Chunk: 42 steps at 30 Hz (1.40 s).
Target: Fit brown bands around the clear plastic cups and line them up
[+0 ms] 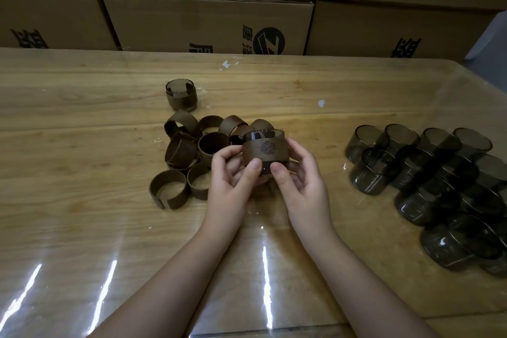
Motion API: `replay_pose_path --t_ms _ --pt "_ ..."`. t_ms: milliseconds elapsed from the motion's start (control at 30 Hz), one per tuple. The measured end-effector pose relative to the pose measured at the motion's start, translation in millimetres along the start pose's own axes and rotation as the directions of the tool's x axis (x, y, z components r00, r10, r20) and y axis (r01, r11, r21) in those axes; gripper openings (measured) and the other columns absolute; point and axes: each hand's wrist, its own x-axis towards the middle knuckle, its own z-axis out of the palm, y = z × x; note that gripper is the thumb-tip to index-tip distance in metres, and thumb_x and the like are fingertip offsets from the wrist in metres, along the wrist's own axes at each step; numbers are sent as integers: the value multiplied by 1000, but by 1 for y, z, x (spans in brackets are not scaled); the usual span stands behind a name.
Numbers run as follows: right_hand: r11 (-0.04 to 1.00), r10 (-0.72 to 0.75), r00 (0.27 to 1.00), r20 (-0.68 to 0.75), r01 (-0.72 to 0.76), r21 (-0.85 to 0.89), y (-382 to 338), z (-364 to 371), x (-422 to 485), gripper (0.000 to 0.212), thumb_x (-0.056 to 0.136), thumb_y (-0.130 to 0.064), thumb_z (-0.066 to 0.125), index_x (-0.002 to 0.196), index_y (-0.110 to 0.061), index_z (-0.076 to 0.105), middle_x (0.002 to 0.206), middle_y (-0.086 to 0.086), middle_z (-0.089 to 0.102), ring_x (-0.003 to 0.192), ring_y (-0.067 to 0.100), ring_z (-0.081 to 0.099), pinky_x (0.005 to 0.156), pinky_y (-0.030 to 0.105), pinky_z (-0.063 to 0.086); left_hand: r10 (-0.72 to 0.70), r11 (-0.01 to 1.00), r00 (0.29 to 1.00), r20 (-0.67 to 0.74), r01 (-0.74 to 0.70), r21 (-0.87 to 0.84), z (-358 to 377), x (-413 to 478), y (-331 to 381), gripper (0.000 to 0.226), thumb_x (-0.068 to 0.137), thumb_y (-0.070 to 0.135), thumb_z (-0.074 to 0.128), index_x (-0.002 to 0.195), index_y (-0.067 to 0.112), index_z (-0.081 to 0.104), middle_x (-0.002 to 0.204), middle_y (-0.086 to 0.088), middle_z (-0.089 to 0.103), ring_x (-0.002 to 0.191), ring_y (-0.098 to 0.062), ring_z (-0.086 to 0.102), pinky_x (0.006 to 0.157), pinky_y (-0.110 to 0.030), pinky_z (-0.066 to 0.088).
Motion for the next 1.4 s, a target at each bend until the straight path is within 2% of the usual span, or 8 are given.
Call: replay_pose_path --t_ms 233,333,467,667,833,1000,1200,1400 --pt "997 -38 998 -48 41 59 0 1 -1 51 81 -18 68 125 -37 49 124 -14 62 117 4 59 92 17 48 107 986 992 67 -114 122 -1 3 -1 38 90 21 55 126 26 47 125 -6 57 106 -8 64 78 -22 54" --pt "997 -39 998 -41 41 60 1 1 0 54 82 -16 69 126 -38 47 130 -14 58 123 5 56 98 20 46 132 966 990 48 -140 219 -2 3 -3 44 87 34 59 128 36 46 130 -8 51 109 -13 62 82 -28 56" --pt "998 -31 999 -33 33 58 4 1 1 54 81 -17 69 126 -38 47 124 -28 60 122 2 56 96 16 46 145 954 989 37 -150 261 -3 3 -7 45 84 43 57 128 42 47 129 0 50 111 -17 62 84 -35 57" --pt "998 -27 999 -35 29 64 7 0 2 53 82 -19 68 126 -38 47 129 -19 58 123 5 55 97 17 46 141 950 990 21 -141 278 -3 4 -7 44 83 44 58 127 44 49 127 -4 52 107 -17 63 80 -30 57" --pt "998 -32 999 -12 33 54 4 1 3 52 83 -16 66 126 -37 47 124 -32 58 119 0 56 93 13 45 116 958 993 10 -115 264 -2 3 -5 46 81 45 58 126 40 48 125 -7 51 105 -17 63 77 -29 57" --pt "999 -41 999 -25 42 9 3 -2 2 54 82 -20 68 128 -38 46 122 -18 61 110 3 62 84 15 49 127 953 992 22 -128 274 -3 2 -5 44 83 44 58 126 44 49 129 -4 51 108 -14 62 75 -23 55" --pt "999 -24 999 -45 26 36 5 -1 3 53 79 -38 67 129 -40 47 128 -26 58 115 1 58 86 12 47 125 928 992 31 -127 351 -7 -3 -3 47 86 46 54 132 42 46 130 7 50 113 -13 58 85 -42 56" --pt "995 -17 998 -67 23 93 5 -3 3 54 78 -38 69 128 -33 49 122 -25 63 110 1 63 84 13 49 103 892 995 -5 -90 443 4 -10 13 54 78 49 57 129 37 46 131 5 54 116 -2 55 86 -14 47"
